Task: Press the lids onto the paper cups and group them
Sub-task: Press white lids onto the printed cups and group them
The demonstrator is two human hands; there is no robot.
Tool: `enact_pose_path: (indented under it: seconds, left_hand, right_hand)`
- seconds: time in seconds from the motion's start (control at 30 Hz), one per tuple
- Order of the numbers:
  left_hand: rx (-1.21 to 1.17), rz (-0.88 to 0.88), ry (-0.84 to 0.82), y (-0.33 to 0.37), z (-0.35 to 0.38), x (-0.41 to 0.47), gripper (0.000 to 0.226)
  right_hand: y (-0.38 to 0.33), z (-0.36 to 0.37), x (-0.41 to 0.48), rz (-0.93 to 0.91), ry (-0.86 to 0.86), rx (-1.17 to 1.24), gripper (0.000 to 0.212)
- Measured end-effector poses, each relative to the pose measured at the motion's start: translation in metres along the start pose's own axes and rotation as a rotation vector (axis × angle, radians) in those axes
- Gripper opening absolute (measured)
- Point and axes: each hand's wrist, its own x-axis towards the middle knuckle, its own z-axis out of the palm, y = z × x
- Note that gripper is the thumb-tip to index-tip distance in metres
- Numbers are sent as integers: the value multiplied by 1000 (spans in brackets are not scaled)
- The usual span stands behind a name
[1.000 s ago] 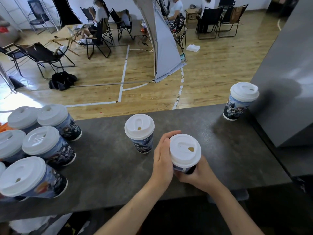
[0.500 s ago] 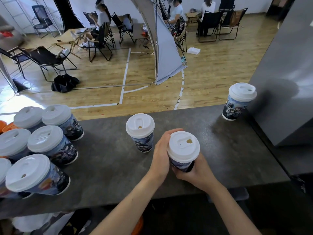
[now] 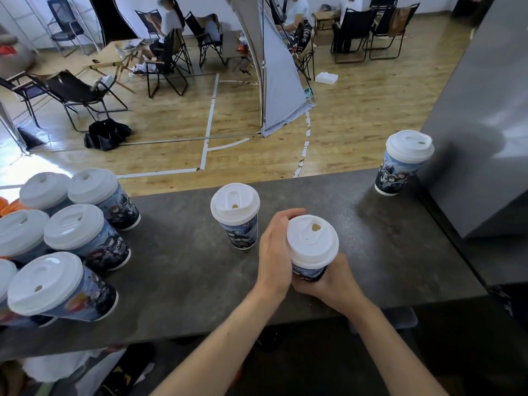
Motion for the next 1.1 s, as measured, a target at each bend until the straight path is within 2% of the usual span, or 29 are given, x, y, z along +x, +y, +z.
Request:
enact_pose_path:
  seconds: [0.1,0.17,0.37,0.47,0.57,0.67,0.8,0.87,0.93,1.1]
  left_hand:
    - [5,-59,-166,11,-2,15,41]
    - [-6,-39,-155,10,-1,13,40]
    - [-5,23,74,-2,1,-5,37]
    - [50,97,182,-6,4,-13,34]
    - [95,128,281,-11,7,-23,32]
    - [74,119,213,-8,3,-23,27]
    - [42,25,-86,10,-9,5,33]
    - [27,-10,-182,17,-8,12,39]
    - [21,-6,-153,16,-5,8,40]
    - [34,97,57,1,3,-14,39]
  right_hand:
    - [1,0,1,-13,-11,3,87]
    - [0,0,1,-17,-30,6,89]
    - [0,2,4,-28,-74,0,89]
    - [2,2,2,-29,-34,0,100]
    - [0,3,-1,-48,0,-30,99]
    - [1,2,-1,-47,7,-19,97]
    - [3,0,0,-58,-20,-26,93]
    - [4,0,0,-60,-30,-27,90]
    - [5,2,0,-60,-41,-12,89]
    - [-3,6,-2,-49,-32,38,100]
